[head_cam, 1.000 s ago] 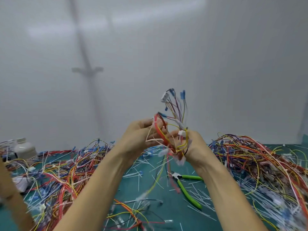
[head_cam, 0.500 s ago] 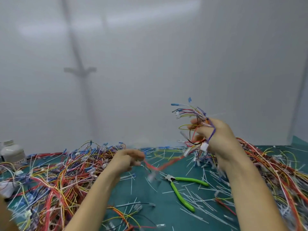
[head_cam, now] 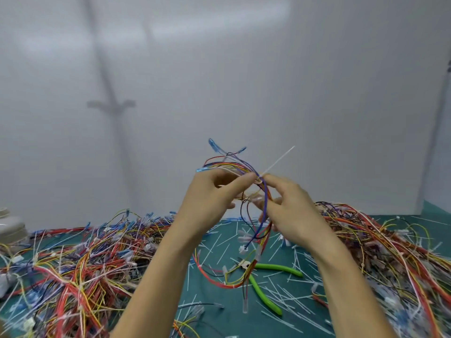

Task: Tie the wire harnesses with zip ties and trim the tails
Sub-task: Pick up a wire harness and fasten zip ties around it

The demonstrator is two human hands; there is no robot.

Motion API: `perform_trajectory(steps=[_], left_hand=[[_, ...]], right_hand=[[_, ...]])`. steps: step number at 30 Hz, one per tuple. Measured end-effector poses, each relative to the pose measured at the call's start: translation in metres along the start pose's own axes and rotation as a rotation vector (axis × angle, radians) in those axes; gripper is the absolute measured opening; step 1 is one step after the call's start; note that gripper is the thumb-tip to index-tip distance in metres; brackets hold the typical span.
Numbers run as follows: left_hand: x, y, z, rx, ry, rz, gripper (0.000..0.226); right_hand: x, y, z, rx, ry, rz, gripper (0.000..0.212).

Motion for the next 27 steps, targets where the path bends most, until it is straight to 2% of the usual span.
perform_trajectory(steps=[3,7,9,13,17,20,24,27], left_hand=[[0.004,-0.002,0.003,-0.027,-0.046,0.101,0.008],[0.015,-0.002,0.006,-0.008,-0.058,0.181,0.004],[0.017,-0.003,0.007,-0.031,-0.034,0.178,0.008],[0.018,-0.004,0.007,-0.004,0.031,0.155,0.012],[0.017,0.001,0.009,0.102,0.073,0.125,0.014],[0.019,-0.001,0.011,0.163,0.067,0.089,0.017],[0.018,-0.007,0.013,0.226,0.033,0.088,0.032],[0.018,-0.015,0.012,0.166,-0.006,0.026,0.022]], right_hand=[[0.002,0.004,0.001,0.14,-0.062,0.207,0.04],[0.007,0.009,0.004,0.292,-0.027,0.085,0.046],[0.008,0.005,0.003,0.231,0.034,0.012,0.046],[0.01,-0.001,0.001,-0.03,0.132,-0.261,0.023],[0.011,0.0,0.002,-0.105,0.141,-0.362,0.008],[0.013,0.0,0.003,-0.124,0.153,-0.403,0.005],[0.018,-0.003,0.004,-0.192,0.134,-0.482,0.012],[0.019,-0.006,0.005,-0.271,0.158,-0.558,0.015]])
Point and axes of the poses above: each hand's wrist, its own z-axis away from the middle knuckle, its own y-axis out of the palm, x = y × z, the point moved 5 cm from there along -z, towards the middle knuckle, and after that the axes turned 12 degrees about -y, right-handed, at the moved point
